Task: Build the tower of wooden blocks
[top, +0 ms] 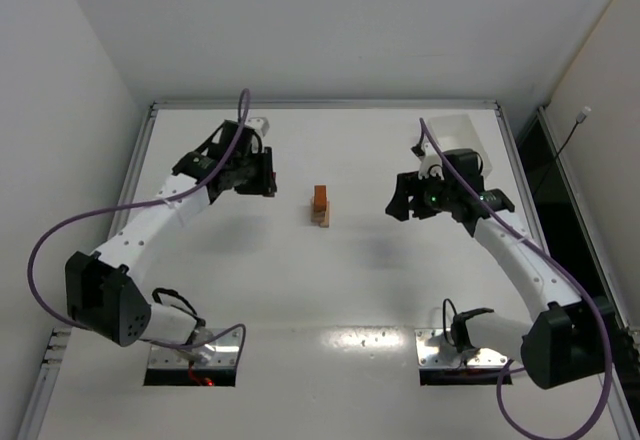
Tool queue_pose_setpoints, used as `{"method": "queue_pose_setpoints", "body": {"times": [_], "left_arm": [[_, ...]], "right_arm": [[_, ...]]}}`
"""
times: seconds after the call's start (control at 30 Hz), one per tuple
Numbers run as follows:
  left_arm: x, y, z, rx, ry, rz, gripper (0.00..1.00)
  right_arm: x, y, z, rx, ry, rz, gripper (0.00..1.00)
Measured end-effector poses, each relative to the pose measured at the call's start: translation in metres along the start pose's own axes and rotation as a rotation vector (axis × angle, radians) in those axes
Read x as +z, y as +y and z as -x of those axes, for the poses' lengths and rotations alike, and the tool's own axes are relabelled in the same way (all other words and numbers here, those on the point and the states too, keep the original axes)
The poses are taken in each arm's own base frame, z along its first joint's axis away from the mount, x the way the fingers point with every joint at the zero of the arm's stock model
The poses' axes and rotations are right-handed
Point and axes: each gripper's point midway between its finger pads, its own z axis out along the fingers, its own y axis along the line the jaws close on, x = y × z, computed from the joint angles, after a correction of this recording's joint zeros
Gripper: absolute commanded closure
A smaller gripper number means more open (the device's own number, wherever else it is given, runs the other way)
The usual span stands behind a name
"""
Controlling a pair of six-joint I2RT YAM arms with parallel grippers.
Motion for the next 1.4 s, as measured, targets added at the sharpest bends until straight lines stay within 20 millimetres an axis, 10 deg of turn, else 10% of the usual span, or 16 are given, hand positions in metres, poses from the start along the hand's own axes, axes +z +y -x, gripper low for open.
{"method": "queue_pose_setpoints", "body": {"times": [0.57, 1.4], "left_arm": [[0.048, -0.104, 0.016, -0.041, 0.021, 0.013, 1.0], [0.091, -0.102, -0.02, 0.008, 0.127, 0.116, 1.0]], "right_arm": [[-0.004, -0.011, -0.007, 0.021, -0.001, -0.037, 0.39], [-0.003, -0.018, -0.018, 0.044, 0.025, -0.049, 0.39]]}}
